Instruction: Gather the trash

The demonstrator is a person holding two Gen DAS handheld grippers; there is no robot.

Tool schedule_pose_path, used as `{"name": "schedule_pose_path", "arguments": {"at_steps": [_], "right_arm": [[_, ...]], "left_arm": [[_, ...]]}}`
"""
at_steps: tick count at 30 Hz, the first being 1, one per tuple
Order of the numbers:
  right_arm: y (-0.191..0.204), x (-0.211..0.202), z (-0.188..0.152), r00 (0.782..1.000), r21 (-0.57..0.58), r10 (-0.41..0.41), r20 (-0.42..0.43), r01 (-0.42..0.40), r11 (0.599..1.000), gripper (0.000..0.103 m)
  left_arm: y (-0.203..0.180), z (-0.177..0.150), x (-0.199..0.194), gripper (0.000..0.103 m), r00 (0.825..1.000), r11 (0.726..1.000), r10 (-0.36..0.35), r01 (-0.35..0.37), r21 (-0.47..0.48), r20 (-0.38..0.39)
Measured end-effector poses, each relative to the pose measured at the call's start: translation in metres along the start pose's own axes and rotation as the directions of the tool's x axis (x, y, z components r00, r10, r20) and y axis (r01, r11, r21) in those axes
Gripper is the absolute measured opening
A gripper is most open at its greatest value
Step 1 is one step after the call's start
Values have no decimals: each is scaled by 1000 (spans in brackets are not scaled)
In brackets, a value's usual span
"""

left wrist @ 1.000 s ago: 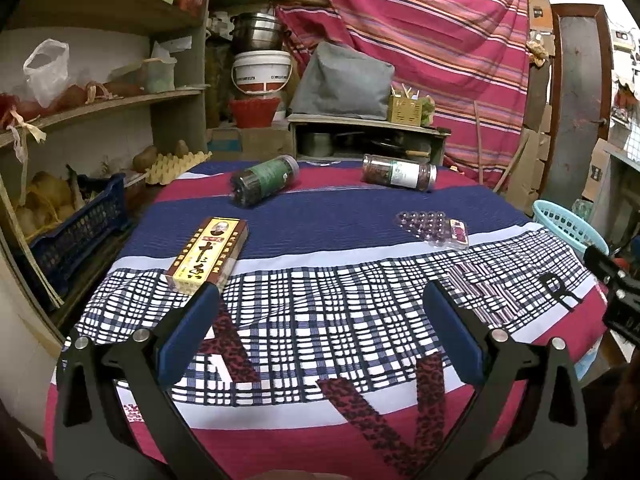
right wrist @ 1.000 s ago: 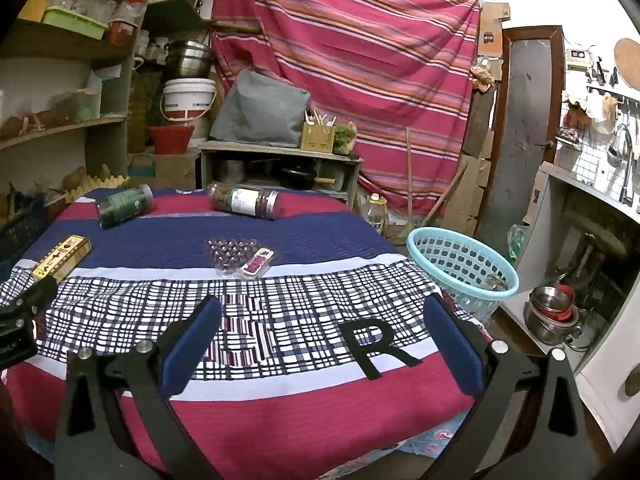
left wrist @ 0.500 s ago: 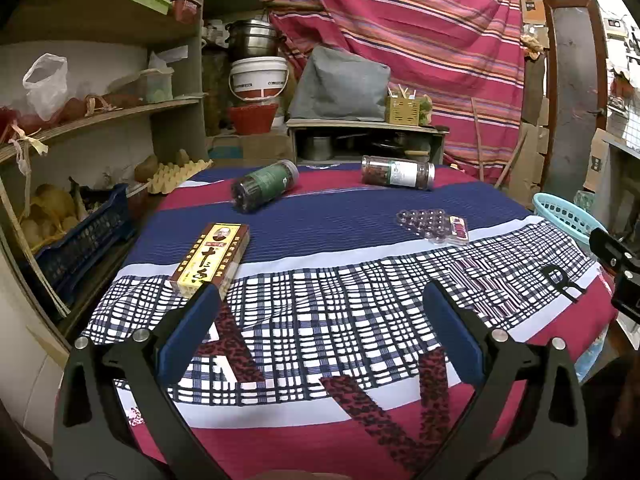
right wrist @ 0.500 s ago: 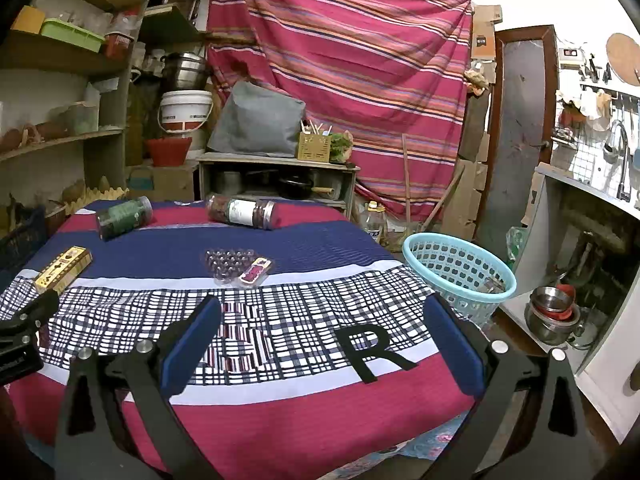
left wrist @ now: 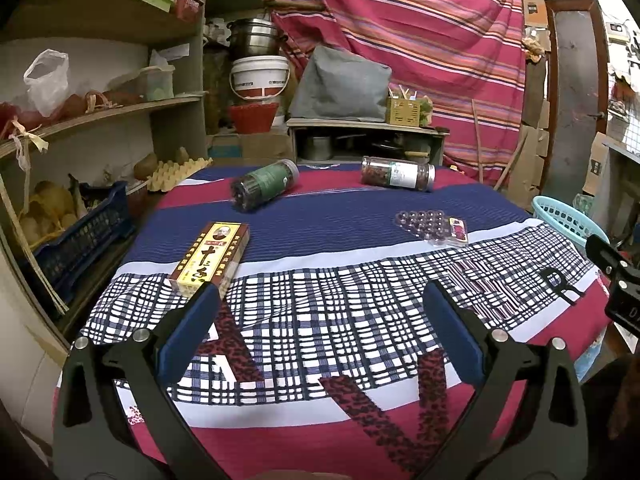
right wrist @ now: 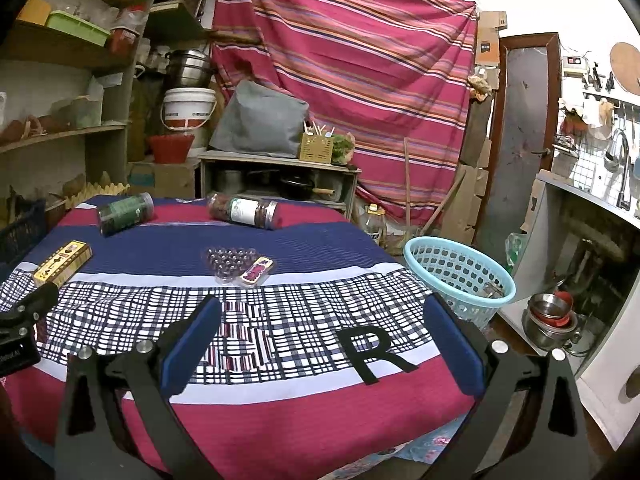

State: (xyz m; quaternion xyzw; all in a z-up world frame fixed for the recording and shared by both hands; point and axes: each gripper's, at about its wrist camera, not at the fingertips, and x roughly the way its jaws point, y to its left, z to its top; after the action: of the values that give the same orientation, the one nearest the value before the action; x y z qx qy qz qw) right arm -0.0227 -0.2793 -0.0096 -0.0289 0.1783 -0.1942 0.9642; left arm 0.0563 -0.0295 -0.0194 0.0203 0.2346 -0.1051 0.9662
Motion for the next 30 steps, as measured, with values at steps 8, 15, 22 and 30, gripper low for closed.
{"name": "schedule_pose_path", "arguments": {"at_steps": [8,15,22,30], "right_arm": [[0,0,0,1000,-2,2,-2,-2,1000,98],[-1,1,0,1000,-3,4,-3,-4,1000,98],[1,2,0,1000,-5,3,-3,-3,1000,98],[0,2,0,1000,3,2,-4,-2,1000,98]], "left_arm": [[-1,0,-1,98,1000,1000,1,-1,0,-2],[2,0,0,98,1000,1000,2,-2,-5,-1],[3,0,0,98,1000,1000,0,0,-2,-2],[4,0,1,98,1000,1000,1,-1,-2,-1]]}}
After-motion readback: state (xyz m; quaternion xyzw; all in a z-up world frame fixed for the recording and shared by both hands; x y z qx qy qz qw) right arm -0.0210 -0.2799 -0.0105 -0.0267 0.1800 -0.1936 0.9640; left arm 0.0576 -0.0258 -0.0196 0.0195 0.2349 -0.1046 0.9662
